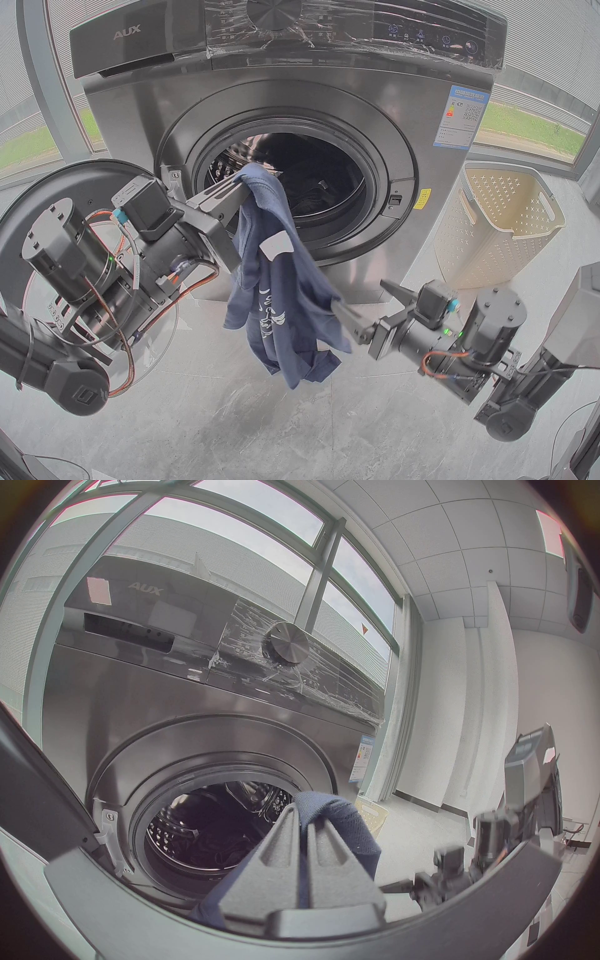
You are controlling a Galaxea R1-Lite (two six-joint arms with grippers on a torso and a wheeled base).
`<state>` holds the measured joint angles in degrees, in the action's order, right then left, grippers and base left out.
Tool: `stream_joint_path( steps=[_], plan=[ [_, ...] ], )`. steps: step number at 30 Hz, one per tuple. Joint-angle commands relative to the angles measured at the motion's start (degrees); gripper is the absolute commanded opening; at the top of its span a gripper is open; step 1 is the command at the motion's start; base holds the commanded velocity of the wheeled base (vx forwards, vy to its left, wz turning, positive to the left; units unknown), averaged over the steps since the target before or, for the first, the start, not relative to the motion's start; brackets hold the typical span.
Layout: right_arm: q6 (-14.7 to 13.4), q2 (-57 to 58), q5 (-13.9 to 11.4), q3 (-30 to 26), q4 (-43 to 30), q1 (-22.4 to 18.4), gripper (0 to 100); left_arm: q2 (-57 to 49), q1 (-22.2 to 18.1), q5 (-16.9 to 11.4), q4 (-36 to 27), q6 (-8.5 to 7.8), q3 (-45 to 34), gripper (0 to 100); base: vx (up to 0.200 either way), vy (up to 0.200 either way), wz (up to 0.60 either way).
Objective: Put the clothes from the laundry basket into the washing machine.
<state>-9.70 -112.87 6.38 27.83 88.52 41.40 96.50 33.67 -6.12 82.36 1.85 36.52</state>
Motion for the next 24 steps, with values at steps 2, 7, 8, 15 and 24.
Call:
stream_joint_path(
  steps=[2, 7, 8, 15, 24],
  plan=[
    [-0.76, -8.33, -0.05, -5.59, -0.01, 1.05, 100, 1.94, -0.45, 0.32, 0.96, 1.31, 3.03, 0, 0.000, 0.000, 0.00],
    [-0.84, -12.20, -0.22, -3.84, 0.08, 0.44, 100, 0.18, -0.10, 0.23, 0.52, 1.31, 3.29, 0, 0.000, 0.000, 0.00],
    [-0.93, -12.81, -0.14, -2.78, 0.08, 0.26, 100, 0.09, 0.08, 0.23, 0.61, 1.31, 3.29, 0, 0.000, 0.000, 0.00],
    [-0.40, -17.21, -0.14, 4.60, 0.08, -1.15, 100, -1.67, 0.87, -0.21, 0.78, 1.31, 3.29, 0, 0.000, 0.000, 0.00],
    [0.74, -20.19, -1.63, 14.00, 0.08, -0.79, 100, -3.16, 2.72, -0.47, 0.96, 1.49, 3.03, 0, 0.000, 0.000, 0.00]
  ],
)
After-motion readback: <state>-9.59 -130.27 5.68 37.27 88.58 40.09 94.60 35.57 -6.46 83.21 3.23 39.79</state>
